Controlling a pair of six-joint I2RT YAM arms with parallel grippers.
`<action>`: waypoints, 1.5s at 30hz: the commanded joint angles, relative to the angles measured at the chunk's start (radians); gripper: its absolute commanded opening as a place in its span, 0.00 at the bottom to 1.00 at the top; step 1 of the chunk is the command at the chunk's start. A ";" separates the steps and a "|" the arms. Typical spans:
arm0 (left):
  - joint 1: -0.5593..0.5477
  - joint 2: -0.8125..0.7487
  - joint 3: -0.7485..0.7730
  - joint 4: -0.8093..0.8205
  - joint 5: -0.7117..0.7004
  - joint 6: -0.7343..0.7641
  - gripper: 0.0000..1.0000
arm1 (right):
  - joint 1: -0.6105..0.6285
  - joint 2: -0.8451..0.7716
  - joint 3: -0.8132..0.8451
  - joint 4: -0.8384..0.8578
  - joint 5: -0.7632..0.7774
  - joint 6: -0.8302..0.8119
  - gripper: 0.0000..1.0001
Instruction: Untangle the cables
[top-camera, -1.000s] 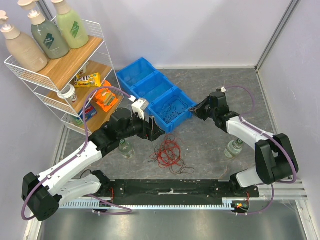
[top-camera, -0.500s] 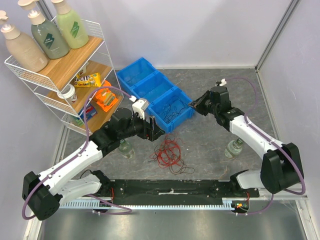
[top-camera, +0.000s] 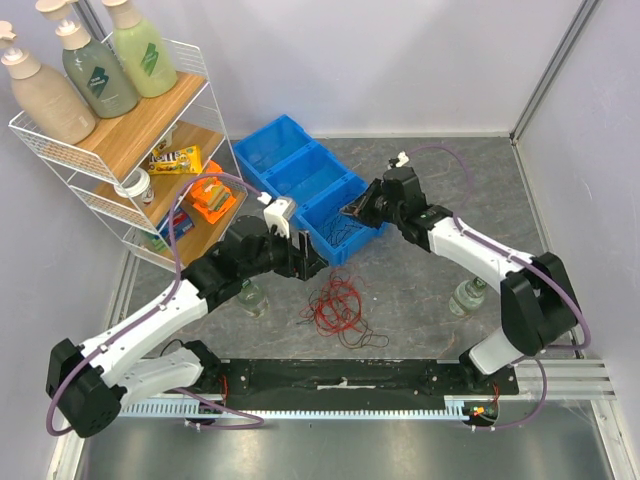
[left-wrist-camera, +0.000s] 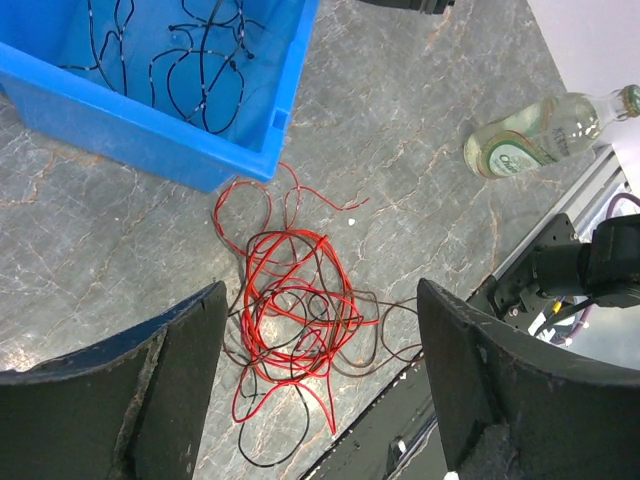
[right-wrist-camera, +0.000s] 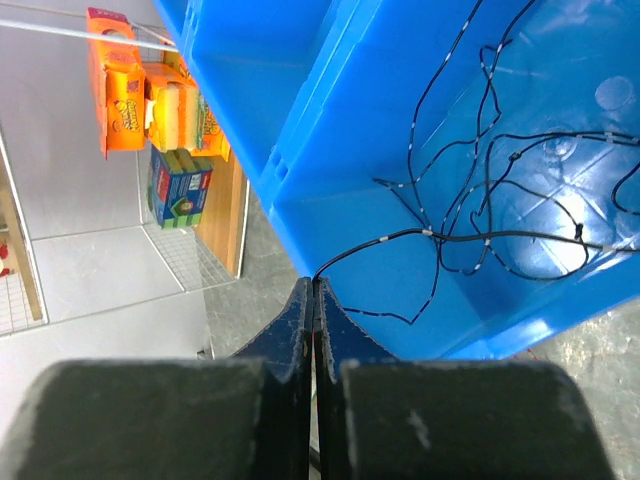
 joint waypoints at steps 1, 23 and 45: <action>0.001 0.039 -0.012 -0.001 -0.007 -0.051 0.81 | -0.006 0.064 0.022 0.113 -0.028 0.006 0.00; 0.001 0.016 -0.074 0.009 0.011 -0.108 0.77 | 0.019 0.286 0.218 0.147 -0.075 -0.052 0.00; 0.000 0.128 -0.043 -0.037 0.076 -0.061 0.80 | 0.017 0.135 0.062 0.055 -0.085 -0.311 0.02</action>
